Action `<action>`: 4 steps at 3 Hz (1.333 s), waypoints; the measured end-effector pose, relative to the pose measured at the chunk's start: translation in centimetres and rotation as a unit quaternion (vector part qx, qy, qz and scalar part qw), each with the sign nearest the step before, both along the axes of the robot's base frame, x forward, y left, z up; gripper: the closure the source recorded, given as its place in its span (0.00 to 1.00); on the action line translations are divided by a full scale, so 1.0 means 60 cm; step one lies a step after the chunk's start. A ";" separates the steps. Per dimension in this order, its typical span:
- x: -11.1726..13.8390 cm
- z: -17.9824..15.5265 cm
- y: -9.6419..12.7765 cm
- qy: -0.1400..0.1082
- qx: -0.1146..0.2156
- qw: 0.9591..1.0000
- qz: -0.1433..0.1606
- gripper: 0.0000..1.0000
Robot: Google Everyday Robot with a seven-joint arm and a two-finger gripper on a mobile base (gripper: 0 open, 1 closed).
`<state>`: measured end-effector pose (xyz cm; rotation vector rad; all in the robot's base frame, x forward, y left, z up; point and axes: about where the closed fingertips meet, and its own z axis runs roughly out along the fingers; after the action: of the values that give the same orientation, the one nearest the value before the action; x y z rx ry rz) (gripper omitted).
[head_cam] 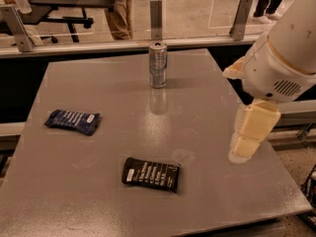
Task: Move rxbar chocolate near redbull can
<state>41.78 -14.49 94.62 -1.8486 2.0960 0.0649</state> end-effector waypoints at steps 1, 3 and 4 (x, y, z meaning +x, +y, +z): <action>-0.028 -0.049 0.074 0.019 0.020 0.999 0.041 0.00; -0.057 -0.131 0.160 0.035 0.037 0.996 0.069 0.00; -0.061 -0.162 0.190 0.044 0.037 0.995 0.076 0.00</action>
Offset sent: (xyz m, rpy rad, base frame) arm -0.0356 0.0924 -0.0805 0.0835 0.0861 0.1526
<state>38.10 -3.08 84.92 -1.9898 1.9761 0.2621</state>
